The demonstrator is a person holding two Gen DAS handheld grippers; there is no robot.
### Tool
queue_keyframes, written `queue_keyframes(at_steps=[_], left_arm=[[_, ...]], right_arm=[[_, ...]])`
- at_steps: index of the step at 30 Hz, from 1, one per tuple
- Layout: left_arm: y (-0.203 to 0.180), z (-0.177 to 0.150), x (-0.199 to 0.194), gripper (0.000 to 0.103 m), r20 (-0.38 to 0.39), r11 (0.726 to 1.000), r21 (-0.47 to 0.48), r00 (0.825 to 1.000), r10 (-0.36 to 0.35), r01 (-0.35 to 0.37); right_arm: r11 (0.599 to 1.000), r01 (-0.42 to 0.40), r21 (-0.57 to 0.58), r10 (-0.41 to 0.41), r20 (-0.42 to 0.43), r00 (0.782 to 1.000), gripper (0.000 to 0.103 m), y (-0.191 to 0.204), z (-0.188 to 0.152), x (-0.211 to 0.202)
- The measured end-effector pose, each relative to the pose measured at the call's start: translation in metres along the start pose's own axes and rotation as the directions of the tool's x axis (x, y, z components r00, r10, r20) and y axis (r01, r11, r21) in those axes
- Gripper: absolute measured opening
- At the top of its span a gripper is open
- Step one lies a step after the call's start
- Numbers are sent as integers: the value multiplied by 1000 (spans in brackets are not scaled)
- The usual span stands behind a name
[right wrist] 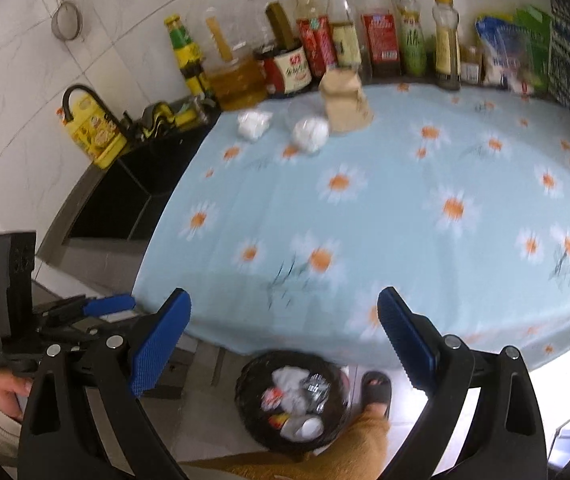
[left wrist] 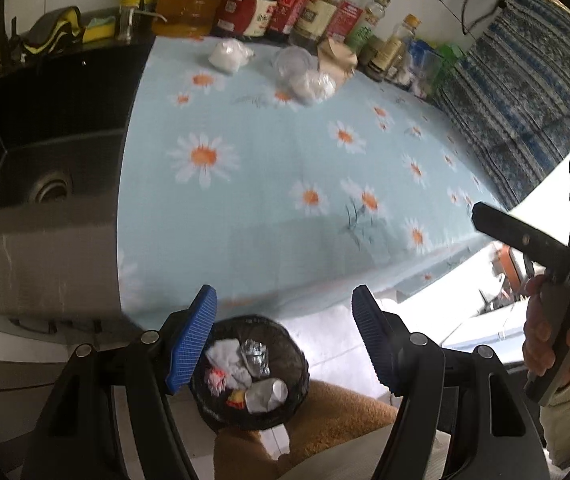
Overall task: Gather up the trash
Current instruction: 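Raise both open tools back over the counter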
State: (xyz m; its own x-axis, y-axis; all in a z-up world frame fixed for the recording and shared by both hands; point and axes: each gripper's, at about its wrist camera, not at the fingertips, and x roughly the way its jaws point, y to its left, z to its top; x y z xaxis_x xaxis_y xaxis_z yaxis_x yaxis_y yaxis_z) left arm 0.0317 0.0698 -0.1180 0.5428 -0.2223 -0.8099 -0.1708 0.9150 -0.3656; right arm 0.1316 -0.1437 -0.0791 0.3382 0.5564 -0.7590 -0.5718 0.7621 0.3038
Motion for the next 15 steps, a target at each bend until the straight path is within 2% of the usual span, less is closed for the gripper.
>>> queue_keyframes(at_steps=[7,9,14,15], left_arm=[[-13,36,5,68,48,997,-54,998,51,-49],[-17,46,10,71,51,995,-68,996,72,-69],[-23,71,19,72,76,987,-129,991,111,-101],[-25,75,21,75,78,985,-137,990,120,-109]], right_arm=[[998,-30,-51,33,49,998,94,-39,68,9],[997,-42,-57,45,60,997,94,-50,85,13],[993,-81,-86,86,59,995,97,-72,121,29],[991,-95,-95,100,54,994,98,-76,128,34]])
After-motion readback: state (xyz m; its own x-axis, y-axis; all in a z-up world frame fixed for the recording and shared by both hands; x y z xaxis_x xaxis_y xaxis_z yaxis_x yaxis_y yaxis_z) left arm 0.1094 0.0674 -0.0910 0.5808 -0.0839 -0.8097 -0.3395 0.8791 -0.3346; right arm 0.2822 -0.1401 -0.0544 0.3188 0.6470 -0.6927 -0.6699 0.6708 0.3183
